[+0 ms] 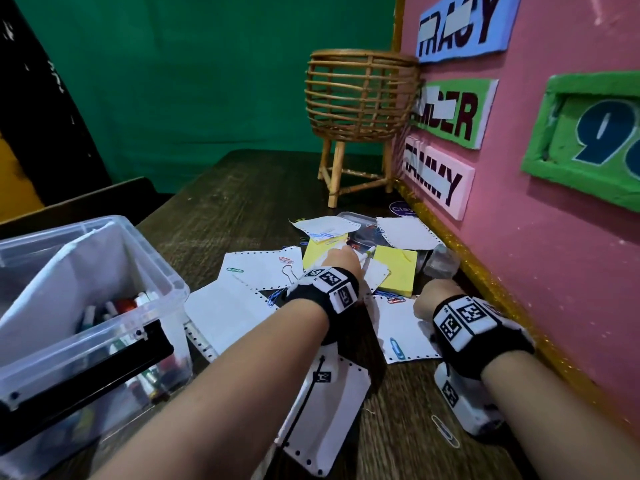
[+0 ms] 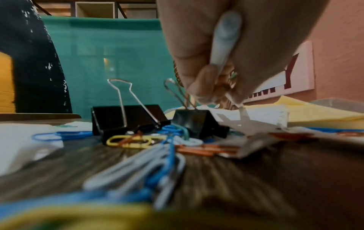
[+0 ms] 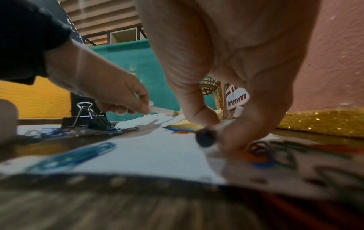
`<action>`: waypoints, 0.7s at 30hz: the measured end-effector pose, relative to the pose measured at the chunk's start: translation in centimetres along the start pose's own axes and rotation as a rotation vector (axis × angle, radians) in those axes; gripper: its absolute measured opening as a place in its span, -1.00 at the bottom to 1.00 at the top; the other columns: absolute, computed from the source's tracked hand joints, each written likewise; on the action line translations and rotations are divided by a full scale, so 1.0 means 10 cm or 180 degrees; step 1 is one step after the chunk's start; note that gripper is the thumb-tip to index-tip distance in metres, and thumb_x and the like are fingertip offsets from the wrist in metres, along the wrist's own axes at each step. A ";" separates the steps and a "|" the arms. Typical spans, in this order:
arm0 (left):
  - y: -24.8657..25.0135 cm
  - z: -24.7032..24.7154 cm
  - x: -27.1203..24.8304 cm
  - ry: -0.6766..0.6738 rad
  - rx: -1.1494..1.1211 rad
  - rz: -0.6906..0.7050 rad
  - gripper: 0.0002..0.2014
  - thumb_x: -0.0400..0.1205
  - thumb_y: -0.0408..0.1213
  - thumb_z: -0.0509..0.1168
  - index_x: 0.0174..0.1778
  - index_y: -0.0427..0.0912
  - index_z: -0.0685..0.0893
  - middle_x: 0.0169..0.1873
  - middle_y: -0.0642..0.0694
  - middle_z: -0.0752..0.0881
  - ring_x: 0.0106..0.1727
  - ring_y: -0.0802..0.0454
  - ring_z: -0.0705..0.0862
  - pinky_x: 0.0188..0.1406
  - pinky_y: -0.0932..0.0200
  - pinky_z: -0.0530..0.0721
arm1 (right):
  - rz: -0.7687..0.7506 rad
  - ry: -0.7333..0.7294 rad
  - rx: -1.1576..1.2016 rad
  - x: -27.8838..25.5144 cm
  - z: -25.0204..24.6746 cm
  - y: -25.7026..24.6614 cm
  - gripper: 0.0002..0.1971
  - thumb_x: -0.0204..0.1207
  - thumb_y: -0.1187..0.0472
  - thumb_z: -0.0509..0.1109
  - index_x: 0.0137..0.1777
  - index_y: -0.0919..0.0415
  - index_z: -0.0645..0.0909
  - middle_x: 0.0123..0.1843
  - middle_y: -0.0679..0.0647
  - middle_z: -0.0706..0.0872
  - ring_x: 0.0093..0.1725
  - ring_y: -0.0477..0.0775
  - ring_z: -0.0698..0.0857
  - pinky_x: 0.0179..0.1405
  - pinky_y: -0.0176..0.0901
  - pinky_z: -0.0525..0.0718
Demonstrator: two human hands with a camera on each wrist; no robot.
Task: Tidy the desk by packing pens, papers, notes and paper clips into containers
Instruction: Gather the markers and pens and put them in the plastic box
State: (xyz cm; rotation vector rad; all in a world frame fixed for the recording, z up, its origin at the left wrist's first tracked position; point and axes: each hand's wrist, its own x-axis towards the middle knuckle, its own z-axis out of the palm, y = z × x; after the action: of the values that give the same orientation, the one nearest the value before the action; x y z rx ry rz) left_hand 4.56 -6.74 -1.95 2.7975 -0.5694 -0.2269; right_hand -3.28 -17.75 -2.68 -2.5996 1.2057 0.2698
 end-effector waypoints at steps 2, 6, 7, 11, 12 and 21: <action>0.02 -0.03 -0.10 0.0312 -0.0286 0.0081 -0.64 0.72 -0.28 0.04 0.41 -0.35 0.32 0.35 -0.36 0.47 0.35 -0.28 0.54 0.20 -0.03 0.53 | -0.0291 0.0124 -0.0163 -0.01 0.02 0.02 -0.68 0.61 0.21 0.18 0.24 0.37 0.59 0.30 0.26 0.64 0.30 0.22 0.61 0.22 -0.08 0.56; 0.01 -0.03 -0.36 0.0863 -0.0886 0.0595 -0.71 0.76 -0.22 -0.05 0.24 -0.33 0.40 0.14 -0.37 0.60 0.13 -0.32 0.61 -0.16 0.03 0.36 | -0.0566 0.0580 0.1402 -0.10 -0.02 -0.03 -0.63 0.63 0.25 0.12 0.32 0.50 0.45 0.29 0.39 0.59 0.24 0.30 0.59 0.05 -0.05 0.51; 0.00 -0.03 -0.41 0.0939 -0.1017 0.0701 -0.69 0.77 -0.19 -0.08 0.20 -0.33 0.41 0.08 -0.38 0.63 0.07 -0.32 0.62 -0.20 0.05 0.34 | -0.0732 0.0746 0.1806 -0.15 -0.06 -0.05 -0.61 0.65 0.22 0.10 0.32 0.52 0.43 0.24 0.39 0.59 0.14 0.28 0.58 -0.06 -0.09 0.45; -0.01 -0.06 -0.57 0.0859 -0.1171 0.1273 -0.70 0.76 -0.18 -0.04 0.14 -0.33 0.45 -0.01 -0.42 0.69 0.01 -0.34 0.63 -0.25 0.08 0.30 | -0.1399 0.1107 0.2407 -0.32 -0.10 -0.11 -0.52 0.67 -0.09 0.04 0.07 0.36 0.54 -0.08 0.17 0.57 -0.06 0.11 0.52 -0.11 -0.19 0.34; 0.01 -0.05 -0.62 0.0731 -0.1136 0.1429 -0.75 0.75 -0.20 0.00 0.11 -0.33 0.44 0.00 -0.44 0.70 0.01 -0.34 0.63 -0.23 0.04 0.33 | -0.1520 0.1115 0.2480 -0.34 -0.11 -0.11 -0.53 0.65 -0.11 0.06 -0.02 0.31 0.55 -0.14 0.15 0.60 -0.07 0.12 0.56 -0.09 -0.18 0.38; 0.06 0.03 -0.66 0.0718 -0.1322 0.1890 -0.72 0.63 -0.36 0.18 0.26 -0.30 0.46 0.09 -0.26 0.72 0.09 -0.21 0.68 0.01 0.07 0.60 | -0.1721 0.1583 0.2524 -0.29 -0.09 -0.13 -0.62 0.69 0.12 0.08 0.08 0.46 0.56 -0.05 0.39 0.71 0.00 0.30 0.67 -0.19 -0.14 0.41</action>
State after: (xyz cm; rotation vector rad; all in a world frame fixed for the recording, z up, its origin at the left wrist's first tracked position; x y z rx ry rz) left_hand -1.70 -4.73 -1.39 2.1102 -1.1093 0.0871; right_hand -4.04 -15.16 -0.84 -2.1671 0.4908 -0.8257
